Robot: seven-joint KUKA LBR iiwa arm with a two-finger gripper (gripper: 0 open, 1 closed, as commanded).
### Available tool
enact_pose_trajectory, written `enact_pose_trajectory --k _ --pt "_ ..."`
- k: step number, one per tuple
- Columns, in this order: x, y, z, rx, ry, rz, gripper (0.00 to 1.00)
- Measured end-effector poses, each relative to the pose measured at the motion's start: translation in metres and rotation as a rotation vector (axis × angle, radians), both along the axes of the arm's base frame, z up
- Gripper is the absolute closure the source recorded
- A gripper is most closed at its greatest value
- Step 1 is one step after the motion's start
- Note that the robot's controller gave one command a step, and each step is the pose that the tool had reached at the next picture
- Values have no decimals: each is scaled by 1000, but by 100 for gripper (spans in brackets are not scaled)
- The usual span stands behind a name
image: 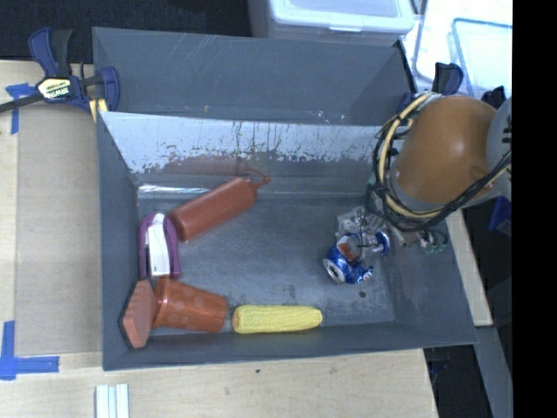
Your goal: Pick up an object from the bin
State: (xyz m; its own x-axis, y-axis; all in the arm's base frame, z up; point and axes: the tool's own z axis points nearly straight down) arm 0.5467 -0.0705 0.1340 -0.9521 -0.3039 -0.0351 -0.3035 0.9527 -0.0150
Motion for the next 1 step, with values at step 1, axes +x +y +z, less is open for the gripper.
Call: enact_pose_trajectory --k 1 --pt "6 25 9 10 10 -45 100"
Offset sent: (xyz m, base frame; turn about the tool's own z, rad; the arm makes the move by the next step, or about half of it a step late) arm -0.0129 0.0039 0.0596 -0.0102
